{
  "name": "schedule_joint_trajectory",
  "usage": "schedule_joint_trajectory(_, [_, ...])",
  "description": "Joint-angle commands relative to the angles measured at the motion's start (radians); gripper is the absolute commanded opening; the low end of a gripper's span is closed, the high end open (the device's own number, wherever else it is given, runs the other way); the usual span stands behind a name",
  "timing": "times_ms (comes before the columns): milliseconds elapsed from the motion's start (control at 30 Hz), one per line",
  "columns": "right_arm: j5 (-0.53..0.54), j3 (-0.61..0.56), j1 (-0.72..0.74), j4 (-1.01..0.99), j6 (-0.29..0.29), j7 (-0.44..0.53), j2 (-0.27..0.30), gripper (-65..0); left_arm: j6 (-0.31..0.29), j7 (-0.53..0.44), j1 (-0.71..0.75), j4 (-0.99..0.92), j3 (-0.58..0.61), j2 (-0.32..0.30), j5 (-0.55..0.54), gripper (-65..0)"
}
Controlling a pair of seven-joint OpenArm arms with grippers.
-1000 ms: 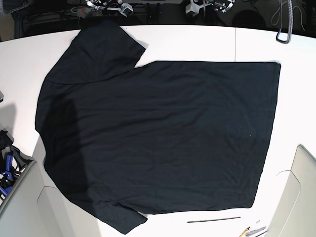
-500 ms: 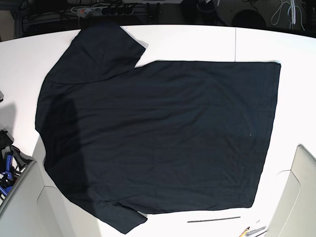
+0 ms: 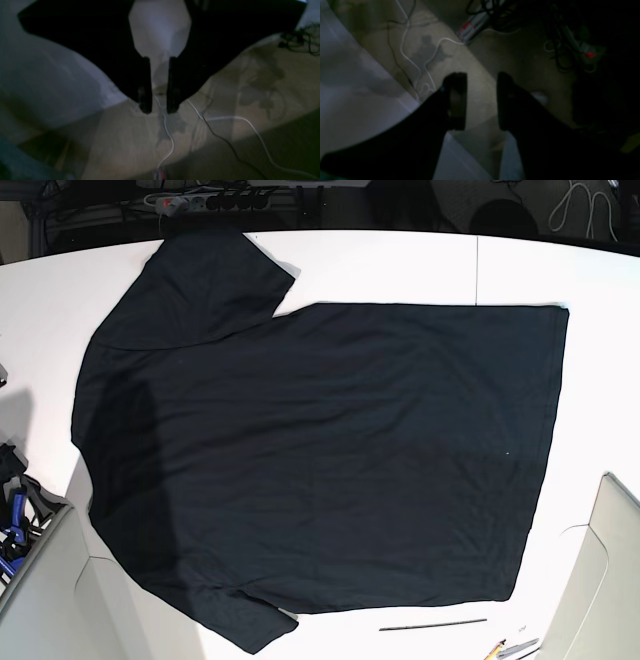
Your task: Fold the T-shirt properly
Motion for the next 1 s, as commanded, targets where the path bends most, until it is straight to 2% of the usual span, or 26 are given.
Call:
schedule_joint_trajectory(0, [0.009,0.000,-0.034,0.043,0.011,-0.008,0.014,-44.8,-0.011,0.006,0.038,0.031,-0.010,-0.016,-0.014,-51.2])
schedule_joint_trajectory(67, [0.010,0.000,-0.076,0.120,0.011,-0.047,0.035,-44.8,-0.011,0.006,0.092,0.098,-0.024,-0.031,-0.041,-51.2])
schedule_joint_trajectory(167, [0.010,0.000,-0.138,0.230,0.011,-0.055,0.074,-44.8,-0.011,0.007,0.182,0.215,-0.056,-0.053,-0.076,-51.2])
schedule_joint_trajectory(333, [0.077,0.004,-0.225,0.405,0.011,-0.099,0.127,-44.8,-0.027,0.007,0.321,0.415,-0.156,-0.077,-0.093,-51.2])
schedule_joint_trajectory(400, [0.100,0.017,-0.256,0.471,0.011,-0.161,0.133,-44.8,-0.065,0.007,0.363,0.477,-0.205,-0.082,-0.117,-51.2])
schedule_joint_trajectory(500, [0.137,0.063,-0.302,0.564,0.011,-0.213,0.138,-44.8,-0.089,0.035,0.409,0.552,-0.288,-0.083,-0.172,-51.2])
schedule_joint_trajectory(600, [0.159,0.139,-0.347,0.657,0.012,-0.215,0.138,-44.8,-0.093,0.074,0.437,0.616,-0.373,-0.083,-0.232,-51.2])
schedule_joint_trajectory(733, [0.241,0.237,-0.393,0.769,0.073,-0.215,0.138,-44.8,-0.093,0.081,0.447,0.680,-0.489,-0.083,-0.252,-51.2])
schedule_joint_trajectory(800, [0.286,0.280,-0.408,0.818,0.079,-0.217,0.138,-44.8,-0.093,0.087,0.447,0.701,-0.552,-0.083,-0.254,-51.2])
schedule_joint_trajectory(967, [0.361,0.380,-0.410,0.933,0.079,-0.234,0.138,-44.8,-0.093,0.148,0.447,0.745,-0.707,-0.084,-0.388,-51.1])
